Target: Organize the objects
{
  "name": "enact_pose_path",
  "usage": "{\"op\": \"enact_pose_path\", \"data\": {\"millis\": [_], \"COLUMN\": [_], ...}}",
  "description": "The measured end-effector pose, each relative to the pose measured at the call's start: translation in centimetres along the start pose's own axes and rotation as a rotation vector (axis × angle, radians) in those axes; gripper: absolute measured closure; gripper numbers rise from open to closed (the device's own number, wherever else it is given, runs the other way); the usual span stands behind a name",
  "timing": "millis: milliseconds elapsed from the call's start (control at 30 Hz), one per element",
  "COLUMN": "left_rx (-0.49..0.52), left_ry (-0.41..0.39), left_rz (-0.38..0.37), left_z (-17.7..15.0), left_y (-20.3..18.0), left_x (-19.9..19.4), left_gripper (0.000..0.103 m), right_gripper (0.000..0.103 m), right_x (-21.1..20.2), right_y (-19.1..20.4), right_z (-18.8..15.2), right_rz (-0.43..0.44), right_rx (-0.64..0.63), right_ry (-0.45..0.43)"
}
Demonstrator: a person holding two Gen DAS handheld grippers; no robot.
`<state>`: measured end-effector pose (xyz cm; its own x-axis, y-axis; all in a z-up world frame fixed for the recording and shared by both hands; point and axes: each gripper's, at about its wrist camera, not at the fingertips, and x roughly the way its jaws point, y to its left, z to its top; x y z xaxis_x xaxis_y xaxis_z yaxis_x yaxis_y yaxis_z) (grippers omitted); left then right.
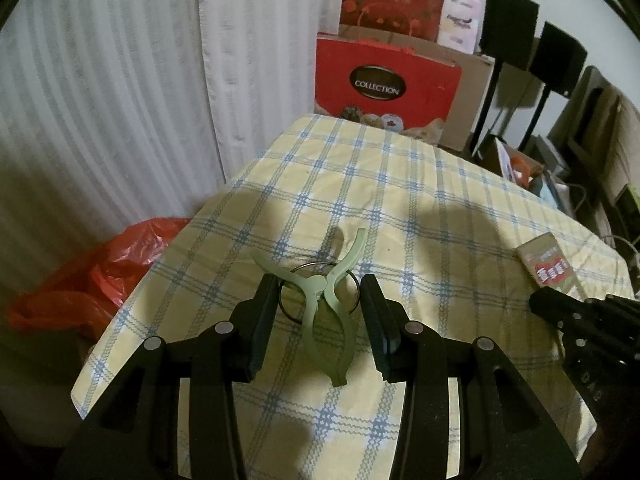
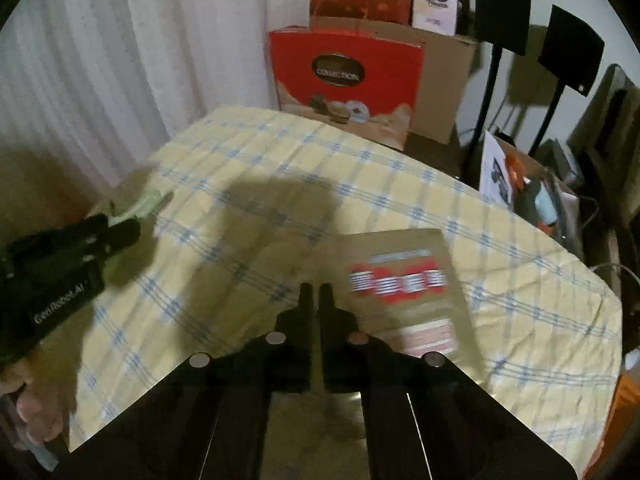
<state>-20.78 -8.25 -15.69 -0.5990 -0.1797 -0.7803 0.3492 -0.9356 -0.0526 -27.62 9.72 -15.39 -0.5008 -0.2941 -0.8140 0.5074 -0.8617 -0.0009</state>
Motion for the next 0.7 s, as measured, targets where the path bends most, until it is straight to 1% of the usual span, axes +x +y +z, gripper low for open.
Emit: {"op": "enact_pose_path", "data": {"millis": [33, 67, 133, 167, 233, 267, 300, 333, 400, 433, 467, 533, 567, 600, 633, 667, 700], "left_rx": [0.001, 0.002, -0.001, 0.001, 0.005, 0.006, 0.007, 0.009, 0.012, 0.013, 0.014, 0.013, 0.012, 0.012, 0.012, 0.012, 0.013], "left_ry": [0.0, -0.001, -0.001, 0.001, 0.003, 0.005, 0.006, 0.007, 0.008, 0.009, 0.008, 0.009, 0.011, 0.013, 0.014, 0.015, 0.016], "left_rz": [-0.001, -0.001, 0.0, -0.001, 0.001, 0.002, 0.001, 0.001, 0.002, -0.001, -0.001, 0.001, 0.0, 0.001, 0.002, 0.004, 0.004], "left_z": [0.0, 0.0, 0.0, 0.0, 0.0, 0.0, 0.0, 0.0, 0.0, 0.0, -0.1, -0.1, -0.1, -0.1, -0.1, -0.1, -0.1], "left_y": [0.0, 0.0, 0.0, 0.0, 0.0, 0.0, -0.1, -0.1, -0.3, -0.3, -0.4, -0.4, -0.3, -0.3, -0.4, -0.3, -0.4], "left_x": [0.0, 0.0, 0.0, 0.0, 0.1, 0.2, 0.2, 0.3, 0.3, 0.3, 0.3, 0.4, 0.5, 0.5, 0.6, 0.7, 0.7], "left_gripper": [0.064, 0.064, 0.064, 0.064, 0.064, 0.064, 0.064, 0.064, 0.064, 0.064, 0.064, 0.064, 0.064, 0.064, 0.064, 0.064, 0.064], "right_gripper": [0.1, 0.096, 0.096, 0.092, 0.06, 0.031, 0.016, 0.015, 0.015, 0.015, 0.015, 0.015, 0.014, 0.012, 0.01, 0.006, 0.003], "right_x": [0.1, 0.1, 0.2, 0.2, -0.4, -0.6, -0.6, -0.4, 0.5, 0.5, 0.1, -1.2, -2.3, -2.9, -3.5, -3.9, -4.2], "right_y": [-0.1, -0.4, -1.2, -1.5, -2.2, -2.9, -3.3, -3.6, -3.3, -3.3, -3.6, -4.8, -6.0, -7.1, -8.3, -9.7, -11.6], "right_z": [0.0, -0.2, -0.5, -0.6, -0.8, -0.8, -0.9, -0.9, -0.9, -0.9, -0.8, -0.6, -0.6, -0.6, -0.6, -0.7, -1.0], "right_rz": [-0.016, -0.019, 0.002, -0.005, -0.009, -0.01, -0.016, -0.045, -0.118, -0.119, -0.102, -0.029, 0.021, 0.045, 0.057, 0.049, 0.009], "right_rx": [-0.005, 0.005, 0.025, 0.021, 0.007, 0.011, 0.011, -0.006, -0.113, -0.144, -0.147, -0.099, -0.057, -0.023, 0.017, 0.059, 0.107], "right_ry": [0.003, 0.0, 0.023, 0.023, 0.0, -0.009, -0.006, 0.005, 0.051, 0.043, 0.029, -0.009, -0.046, -0.068, -0.086, -0.098, -0.101]}}
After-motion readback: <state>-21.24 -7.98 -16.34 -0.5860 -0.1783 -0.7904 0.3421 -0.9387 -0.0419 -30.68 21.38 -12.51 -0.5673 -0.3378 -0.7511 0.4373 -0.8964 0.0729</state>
